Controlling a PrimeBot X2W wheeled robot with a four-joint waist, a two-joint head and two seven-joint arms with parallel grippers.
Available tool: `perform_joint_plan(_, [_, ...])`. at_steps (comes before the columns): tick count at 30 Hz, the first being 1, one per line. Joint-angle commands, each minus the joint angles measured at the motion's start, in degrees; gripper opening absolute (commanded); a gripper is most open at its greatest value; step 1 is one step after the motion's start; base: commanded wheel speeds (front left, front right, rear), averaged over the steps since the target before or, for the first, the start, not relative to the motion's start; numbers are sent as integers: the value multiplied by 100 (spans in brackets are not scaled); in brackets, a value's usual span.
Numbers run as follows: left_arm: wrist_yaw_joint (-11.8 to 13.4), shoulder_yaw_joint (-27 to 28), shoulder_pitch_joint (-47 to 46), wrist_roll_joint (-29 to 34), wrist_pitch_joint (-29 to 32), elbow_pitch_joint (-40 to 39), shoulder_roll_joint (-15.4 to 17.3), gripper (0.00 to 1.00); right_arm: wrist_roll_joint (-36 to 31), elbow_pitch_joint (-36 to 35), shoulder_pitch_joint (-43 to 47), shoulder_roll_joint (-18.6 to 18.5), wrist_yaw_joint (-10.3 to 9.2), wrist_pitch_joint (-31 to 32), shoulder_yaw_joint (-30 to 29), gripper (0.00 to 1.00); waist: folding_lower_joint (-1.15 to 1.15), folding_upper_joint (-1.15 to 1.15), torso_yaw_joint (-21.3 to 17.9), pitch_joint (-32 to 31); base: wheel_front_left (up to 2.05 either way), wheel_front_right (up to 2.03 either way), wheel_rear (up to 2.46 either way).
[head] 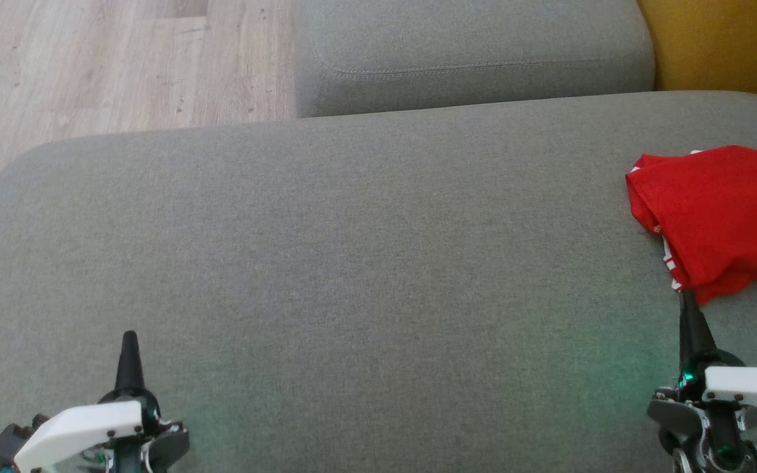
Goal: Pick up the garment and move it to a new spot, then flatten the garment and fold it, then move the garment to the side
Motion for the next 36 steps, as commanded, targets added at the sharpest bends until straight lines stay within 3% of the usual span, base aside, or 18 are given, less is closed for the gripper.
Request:
perform_joint_plan(1, [-68,225,-338,-181,44,-145,72,0,204,-170,-376,-105,-4,47,70,0,0,0,0,0,0,0,0])
perform_joint_plan(13, [-174,419,-489,-963,254,-63,63,0,1041,-143,-500,-99,-4,253,-60,0,0,0,-3,2,0,0,0])
perform_joint_plan(36, [-174,475,-493,-916,299,-59,23,0,995,-139,-504,-60,-4,298,-114,0,0,0,-3,2,0,0,0])
